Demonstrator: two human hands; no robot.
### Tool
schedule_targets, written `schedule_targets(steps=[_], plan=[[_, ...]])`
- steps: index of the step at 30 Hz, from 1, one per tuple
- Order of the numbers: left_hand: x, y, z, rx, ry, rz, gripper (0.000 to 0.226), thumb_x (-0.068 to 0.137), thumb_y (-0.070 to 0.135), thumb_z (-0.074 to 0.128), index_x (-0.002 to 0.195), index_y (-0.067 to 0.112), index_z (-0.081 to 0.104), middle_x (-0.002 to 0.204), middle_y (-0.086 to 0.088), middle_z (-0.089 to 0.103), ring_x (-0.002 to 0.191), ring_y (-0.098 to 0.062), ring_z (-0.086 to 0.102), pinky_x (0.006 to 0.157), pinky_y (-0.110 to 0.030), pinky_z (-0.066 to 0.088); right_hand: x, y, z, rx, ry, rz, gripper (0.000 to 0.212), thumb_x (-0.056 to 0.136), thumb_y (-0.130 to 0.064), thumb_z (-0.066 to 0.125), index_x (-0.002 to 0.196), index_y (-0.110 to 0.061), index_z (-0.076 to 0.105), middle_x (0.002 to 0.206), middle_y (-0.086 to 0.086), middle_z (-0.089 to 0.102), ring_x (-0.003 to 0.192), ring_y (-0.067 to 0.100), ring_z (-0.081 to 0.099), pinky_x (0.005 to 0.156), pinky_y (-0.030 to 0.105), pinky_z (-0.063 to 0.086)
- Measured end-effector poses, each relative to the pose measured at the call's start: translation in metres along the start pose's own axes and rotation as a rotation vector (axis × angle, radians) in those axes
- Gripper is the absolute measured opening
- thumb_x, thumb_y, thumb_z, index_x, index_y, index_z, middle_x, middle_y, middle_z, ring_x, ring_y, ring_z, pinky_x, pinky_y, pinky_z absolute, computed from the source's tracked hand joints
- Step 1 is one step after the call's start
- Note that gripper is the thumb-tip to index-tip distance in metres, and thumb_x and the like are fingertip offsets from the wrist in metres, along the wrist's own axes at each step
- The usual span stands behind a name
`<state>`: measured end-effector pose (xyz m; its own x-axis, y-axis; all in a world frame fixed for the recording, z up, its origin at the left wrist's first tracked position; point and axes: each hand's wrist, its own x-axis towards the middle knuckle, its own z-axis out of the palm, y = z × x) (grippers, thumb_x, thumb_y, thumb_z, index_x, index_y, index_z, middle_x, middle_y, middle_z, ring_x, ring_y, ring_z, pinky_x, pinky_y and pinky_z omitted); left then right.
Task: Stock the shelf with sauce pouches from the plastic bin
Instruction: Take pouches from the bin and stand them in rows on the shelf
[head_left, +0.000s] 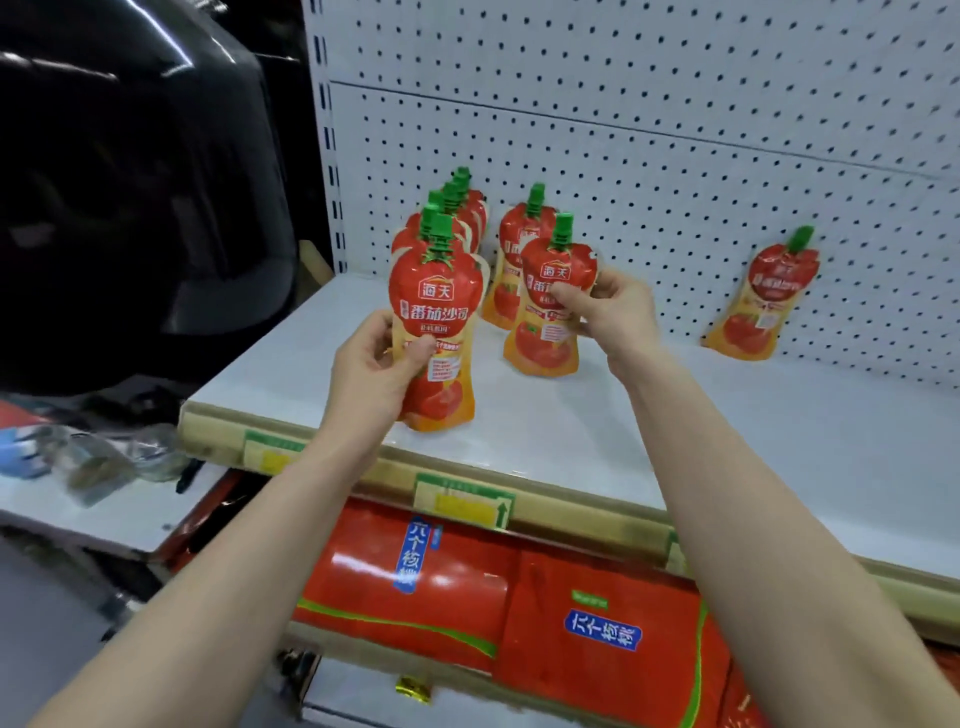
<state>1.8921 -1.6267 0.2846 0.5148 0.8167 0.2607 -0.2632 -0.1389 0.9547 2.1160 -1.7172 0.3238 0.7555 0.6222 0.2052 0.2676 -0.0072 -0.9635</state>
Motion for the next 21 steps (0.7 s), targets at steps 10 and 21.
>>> schedule_targets(steps=[10,21], plan=[[0.023,-0.015,0.008,0.023,-0.011,-0.04,0.017,0.088,0.012,0.066,0.105,0.015,0.065,0.097,0.005,0.074,0.093,-0.013,0.07,0.075,-0.024,0.056,0.068,0.025,0.035,-0.015,0.01,0.031,0.014,0.083,-0.02,0.077,0.094,-0.023,0.068,0.095,0.003,0.075,0.082,0.017,0.073,0.081,0.044,0.061],[0.024,-0.023,0.023,-0.049,-0.1,-0.079,0.023,0.088,0.012,0.065,0.108,0.023,0.065,0.101,0.009,0.074,0.096,-0.008,0.069,0.076,-0.019,0.054,0.044,0.001,0.017,-0.165,0.18,-0.147,0.038,0.082,-0.036,0.075,0.111,-0.021,0.056,0.094,-0.006,0.064,0.082,0.007,0.063,0.072,0.03,0.055]])
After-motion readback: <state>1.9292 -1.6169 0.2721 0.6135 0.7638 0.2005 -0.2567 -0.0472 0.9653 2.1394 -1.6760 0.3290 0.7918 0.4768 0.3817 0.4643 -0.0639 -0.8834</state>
